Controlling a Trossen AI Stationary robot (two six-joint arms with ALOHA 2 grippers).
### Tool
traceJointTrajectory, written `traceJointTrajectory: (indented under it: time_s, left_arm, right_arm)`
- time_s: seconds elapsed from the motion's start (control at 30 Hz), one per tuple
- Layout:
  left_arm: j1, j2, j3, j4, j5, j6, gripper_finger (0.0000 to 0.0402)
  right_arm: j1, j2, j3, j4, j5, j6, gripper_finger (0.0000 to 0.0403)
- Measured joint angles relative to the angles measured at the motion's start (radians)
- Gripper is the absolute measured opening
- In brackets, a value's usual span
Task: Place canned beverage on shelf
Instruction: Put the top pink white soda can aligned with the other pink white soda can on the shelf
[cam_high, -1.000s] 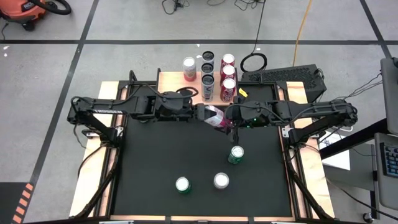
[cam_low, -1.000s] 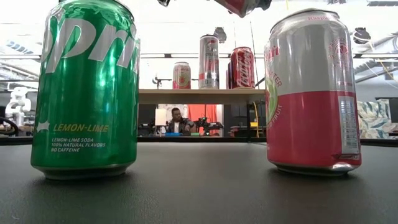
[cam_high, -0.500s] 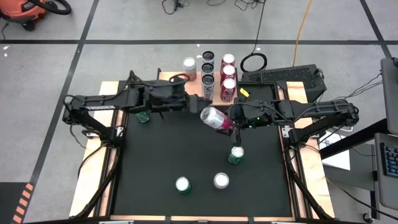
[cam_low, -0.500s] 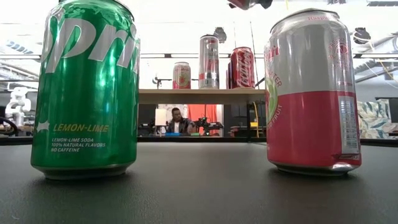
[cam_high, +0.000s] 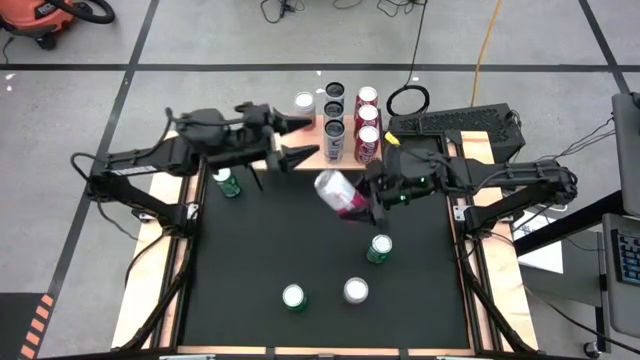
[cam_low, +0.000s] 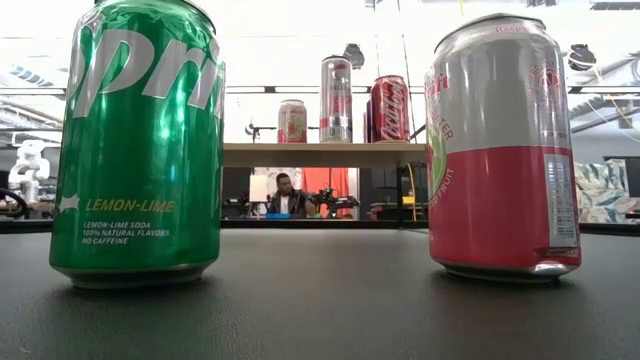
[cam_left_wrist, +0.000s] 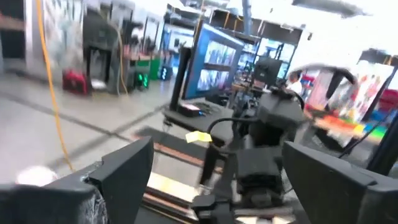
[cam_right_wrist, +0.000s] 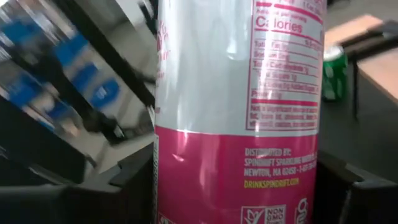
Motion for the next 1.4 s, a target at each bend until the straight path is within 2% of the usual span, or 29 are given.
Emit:
traceJointTrajectory:
  time_s: [0.1,0.27,0.33,0.5,0.57,0.77,0.9,1.2,1.4]
  left_arm:
    - [0.0,-0.031,0.0,0.002,0.0,0.057,0.0357]
    - [0.0,-0.067,0.0,-0.014,0.014,0.004,0.0357]
    - [0.008,-0.074,0.0,-0.039,0.06,-0.033,0.0357]
    - [0.036,-0.071,-0.002,-0.082,0.255,-0.145,0.0357]
    - [0.04,-0.071,-0.002,-0.088,0.297,-0.153,0.0357]
    - [0.039,-0.071,-0.002,-0.089,0.312,-0.121,0.0357]
    - [0.04,-0.072,-0.002,-0.058,0.359,-0.127,0.0357]
    - [0.044,-0.083,-0.001,-0.057,0.385,-0.15,0.0357]
    - [0.081,-0.08,-0.001,-0.064,0.488,-0.233,0.0357]
  right_arm:
    - [-0.025,0.0,0.0,0.091,-0.036,0.05,0.0274]
    - [-0.06,0.0,0.0,0.18,-0.059,0.124,0.0274]
    - [-0.069,0.0,0.0,0.2,-0.074,0.144,0.0274]
    - [-0.082,-0.001,0.0,0.217,-0.081,0.203,0.0274]
    - [-0.082,-0.001,0.0,0.23,-0.083,0.224,0.0274]
    - [-0.082,0.0,0.0,0.307,-0.155,0.302,0.0274]
    - [-0.079,0.012,0.0,0.371,-0.162,0.327,0.0274]
    - [-0.078,0.105,0.001,0.625,-0.23,0.368,0.0274]
    - [-0.077,0.168,0.001,0.709,-0.248,0.383,0.0274]
